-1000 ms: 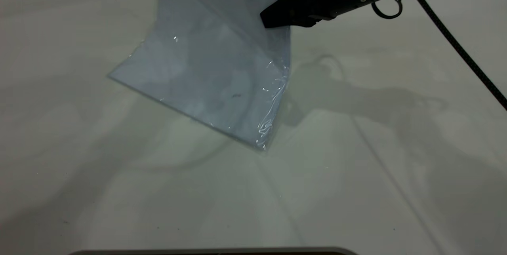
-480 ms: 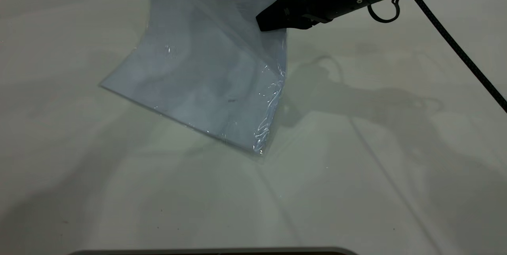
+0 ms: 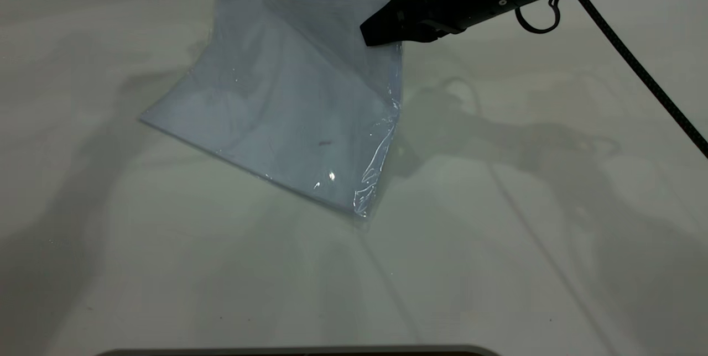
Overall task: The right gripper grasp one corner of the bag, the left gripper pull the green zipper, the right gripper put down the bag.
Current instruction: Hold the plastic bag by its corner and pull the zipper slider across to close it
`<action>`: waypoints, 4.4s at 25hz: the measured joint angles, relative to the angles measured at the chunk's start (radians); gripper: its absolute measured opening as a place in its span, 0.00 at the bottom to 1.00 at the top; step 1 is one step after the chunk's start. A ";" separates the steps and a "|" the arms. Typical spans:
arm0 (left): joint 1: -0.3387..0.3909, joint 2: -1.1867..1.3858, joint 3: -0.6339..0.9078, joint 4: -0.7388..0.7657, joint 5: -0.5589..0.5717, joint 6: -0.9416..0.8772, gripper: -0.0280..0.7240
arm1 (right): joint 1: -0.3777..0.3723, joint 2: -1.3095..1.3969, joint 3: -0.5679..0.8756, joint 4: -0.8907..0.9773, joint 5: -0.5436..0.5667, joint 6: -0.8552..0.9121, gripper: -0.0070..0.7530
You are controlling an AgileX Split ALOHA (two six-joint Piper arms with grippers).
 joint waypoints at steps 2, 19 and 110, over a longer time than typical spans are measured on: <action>-0.003 0.021 -0.036 -0.070 0.066 0.098 0.71 | 0.000 0.000 0.000 -0.017 0.000 0.001 0.05; -0.171 0.036 -0.067 -0.186 0.254 0.535 0.64 | 0.000 0.000 0.000 -0.184 0.158 -0.023 0.05; 0.042 0.114 -0.077 -0.063 0.410 0.470 0.13 | -0.242 0.000 0.000 -0.100 0.354 0.098 0.05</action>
